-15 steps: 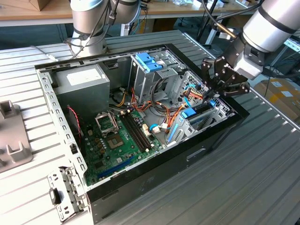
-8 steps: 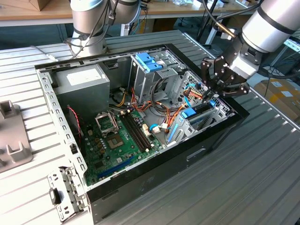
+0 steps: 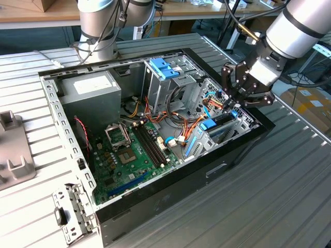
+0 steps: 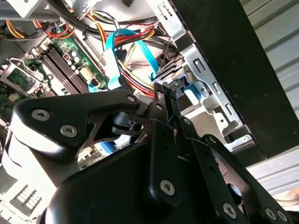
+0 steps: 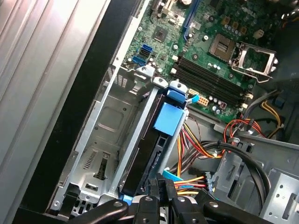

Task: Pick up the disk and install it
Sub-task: 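Insert the disk into the insertion slot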

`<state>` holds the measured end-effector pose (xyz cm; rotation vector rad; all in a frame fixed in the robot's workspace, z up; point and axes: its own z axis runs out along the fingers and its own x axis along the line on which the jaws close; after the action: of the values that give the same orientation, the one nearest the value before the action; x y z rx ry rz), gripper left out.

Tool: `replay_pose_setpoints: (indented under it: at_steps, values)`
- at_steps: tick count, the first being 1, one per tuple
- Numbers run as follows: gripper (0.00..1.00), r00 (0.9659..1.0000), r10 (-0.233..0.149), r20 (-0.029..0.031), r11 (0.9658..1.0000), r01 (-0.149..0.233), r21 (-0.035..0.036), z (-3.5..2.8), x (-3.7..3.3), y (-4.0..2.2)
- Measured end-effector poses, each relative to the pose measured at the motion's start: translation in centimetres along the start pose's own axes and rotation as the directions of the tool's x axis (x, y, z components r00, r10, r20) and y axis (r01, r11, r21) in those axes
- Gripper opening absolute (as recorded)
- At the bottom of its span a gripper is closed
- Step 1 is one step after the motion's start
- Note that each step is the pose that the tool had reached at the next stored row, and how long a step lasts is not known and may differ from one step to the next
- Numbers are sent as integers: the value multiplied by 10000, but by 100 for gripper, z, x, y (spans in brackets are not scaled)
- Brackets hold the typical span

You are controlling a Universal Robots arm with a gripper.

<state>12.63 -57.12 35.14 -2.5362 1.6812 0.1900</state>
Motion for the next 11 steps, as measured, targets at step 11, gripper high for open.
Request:
replay_pose_setpoints:
  at_steps: [11]
  values:
    - [17, 9883, 1526, 4, 9880, -1525, 240, 14, -13, 34]
